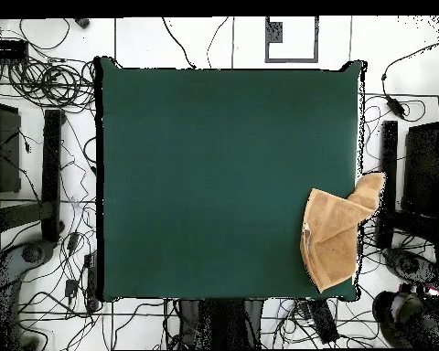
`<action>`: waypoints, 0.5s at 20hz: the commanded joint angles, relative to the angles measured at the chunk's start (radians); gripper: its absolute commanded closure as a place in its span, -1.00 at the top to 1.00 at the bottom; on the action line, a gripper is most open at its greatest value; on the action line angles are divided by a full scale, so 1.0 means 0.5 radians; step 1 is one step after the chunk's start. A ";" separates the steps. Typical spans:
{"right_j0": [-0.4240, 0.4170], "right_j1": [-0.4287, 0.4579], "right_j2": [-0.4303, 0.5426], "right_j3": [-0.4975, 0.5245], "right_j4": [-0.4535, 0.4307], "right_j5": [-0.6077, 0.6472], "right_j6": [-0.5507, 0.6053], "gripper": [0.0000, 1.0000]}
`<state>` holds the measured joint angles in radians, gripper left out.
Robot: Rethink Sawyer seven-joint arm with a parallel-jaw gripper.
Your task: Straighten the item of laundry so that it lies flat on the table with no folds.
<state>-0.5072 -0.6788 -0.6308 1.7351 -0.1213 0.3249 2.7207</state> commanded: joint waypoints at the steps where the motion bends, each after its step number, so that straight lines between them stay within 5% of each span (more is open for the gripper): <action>1: -0.423 -0.316 1.031 0.462 -0.487 -0.580 -0.466 -1.00; 6: -0.852 -0.308 1.569 0.516 -1.057 -0.921 -0.231 -1.00; 10: -0.839 -0.306 1.554 0.497 -1.207 -0.934 -0.120 -1.00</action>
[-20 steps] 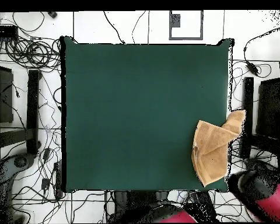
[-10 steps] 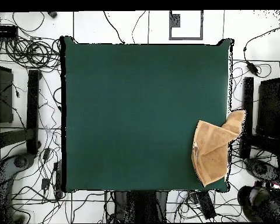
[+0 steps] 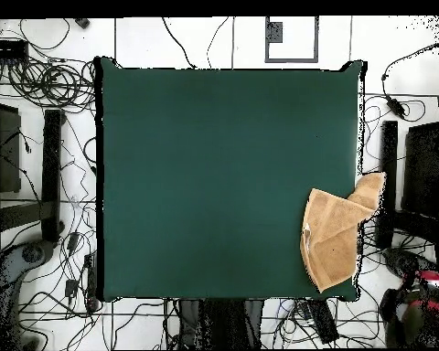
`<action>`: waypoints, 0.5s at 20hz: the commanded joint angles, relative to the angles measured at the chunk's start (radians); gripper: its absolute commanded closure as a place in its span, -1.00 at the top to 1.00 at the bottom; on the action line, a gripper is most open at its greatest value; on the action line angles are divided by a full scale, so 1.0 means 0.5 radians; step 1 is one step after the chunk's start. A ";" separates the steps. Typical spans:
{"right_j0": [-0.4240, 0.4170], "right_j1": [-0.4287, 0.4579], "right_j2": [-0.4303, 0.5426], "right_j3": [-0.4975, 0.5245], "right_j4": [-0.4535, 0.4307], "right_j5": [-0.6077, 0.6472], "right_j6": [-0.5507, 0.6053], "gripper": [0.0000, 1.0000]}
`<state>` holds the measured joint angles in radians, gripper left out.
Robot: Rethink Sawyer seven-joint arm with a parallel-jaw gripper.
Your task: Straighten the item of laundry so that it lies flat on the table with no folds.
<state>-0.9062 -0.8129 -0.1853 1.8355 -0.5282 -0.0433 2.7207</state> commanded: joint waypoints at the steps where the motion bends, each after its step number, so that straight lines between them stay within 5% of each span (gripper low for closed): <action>1: -0.047 -0.030 0.666 0.291 -0.417 -0.219 -0.092 -1.00; 10: -0.052 0.047 0.565 0.247 -0.586 -0.504 0.050 -1.00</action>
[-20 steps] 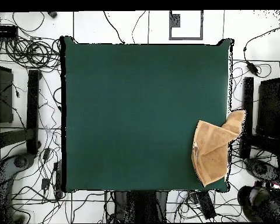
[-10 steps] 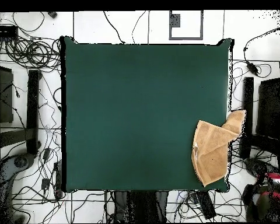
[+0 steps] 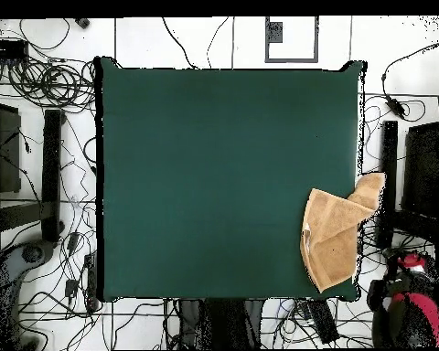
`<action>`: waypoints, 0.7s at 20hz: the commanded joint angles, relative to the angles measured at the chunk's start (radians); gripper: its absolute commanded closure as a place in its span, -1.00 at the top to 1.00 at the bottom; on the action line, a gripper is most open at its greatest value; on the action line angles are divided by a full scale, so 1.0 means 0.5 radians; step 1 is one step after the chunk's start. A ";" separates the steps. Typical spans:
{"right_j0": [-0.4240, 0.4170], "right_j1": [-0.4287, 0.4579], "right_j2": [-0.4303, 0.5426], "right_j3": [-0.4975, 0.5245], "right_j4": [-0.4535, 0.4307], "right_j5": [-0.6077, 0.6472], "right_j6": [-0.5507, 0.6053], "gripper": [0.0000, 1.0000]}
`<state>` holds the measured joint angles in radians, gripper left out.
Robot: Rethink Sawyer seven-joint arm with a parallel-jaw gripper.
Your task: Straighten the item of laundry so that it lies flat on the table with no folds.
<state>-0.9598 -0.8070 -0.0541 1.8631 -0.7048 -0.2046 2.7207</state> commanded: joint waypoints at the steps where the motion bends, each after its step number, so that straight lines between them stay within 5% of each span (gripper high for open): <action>1: 0.013 0.027 0.337 0.188 -0.297 -0.145 0.026 -1.00; 10: -0.788 0.018 1.098 0.429 -0.840 -0.005 0.307 -1.00; 12: -0.860 0.012 1.092 0.456 -0.803 0.100 0.171 -1.00; 14: -1.033 -0.074 1.241 0.561 -0.561 0.450 -0.099 -1.00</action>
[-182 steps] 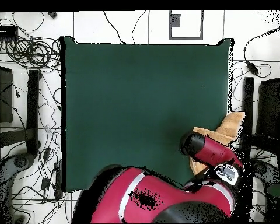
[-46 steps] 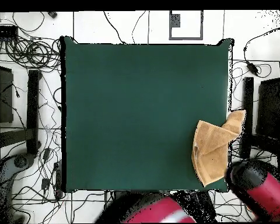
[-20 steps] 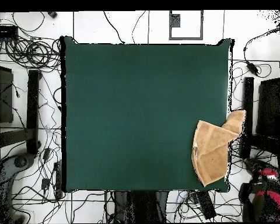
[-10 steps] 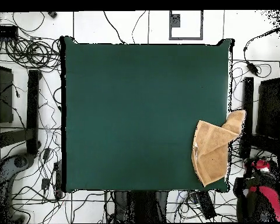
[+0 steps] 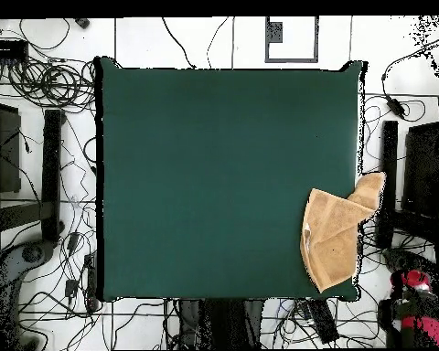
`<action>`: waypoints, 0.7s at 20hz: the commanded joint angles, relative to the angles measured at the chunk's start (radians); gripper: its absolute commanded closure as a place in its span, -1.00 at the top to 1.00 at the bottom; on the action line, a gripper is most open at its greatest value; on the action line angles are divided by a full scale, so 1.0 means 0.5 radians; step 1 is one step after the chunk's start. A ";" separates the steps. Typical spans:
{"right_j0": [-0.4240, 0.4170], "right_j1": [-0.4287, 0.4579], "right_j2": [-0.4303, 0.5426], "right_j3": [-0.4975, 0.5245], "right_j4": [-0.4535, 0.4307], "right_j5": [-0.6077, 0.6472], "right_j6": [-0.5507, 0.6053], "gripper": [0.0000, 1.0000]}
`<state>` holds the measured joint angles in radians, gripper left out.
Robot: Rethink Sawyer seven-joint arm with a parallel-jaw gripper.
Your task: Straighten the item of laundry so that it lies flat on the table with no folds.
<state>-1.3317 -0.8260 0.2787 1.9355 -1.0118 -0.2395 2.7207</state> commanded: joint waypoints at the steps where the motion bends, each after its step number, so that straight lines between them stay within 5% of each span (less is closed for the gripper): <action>1: -0.390 -0.126 0.706 0.479 0.269 0.751 -0.302 -1.00; 3: -0.393 -0.323 0.771 0.556 0.786 1.156 -0.428 -1.00; 5: -0.022 -0.473 0.398 0.383 0.950 1.600 -0.442 -1.00; 8: 0.348 -0.413 0.093 0.079 0.839 2.065 -0.331 -1.00; 14: 0.419 -0.247 0.073 -0.130 0.706 2.243 -0.343 -1.00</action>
<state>-1.2015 -0.9756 0.2991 1.9347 -0.6715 0.7446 2.7207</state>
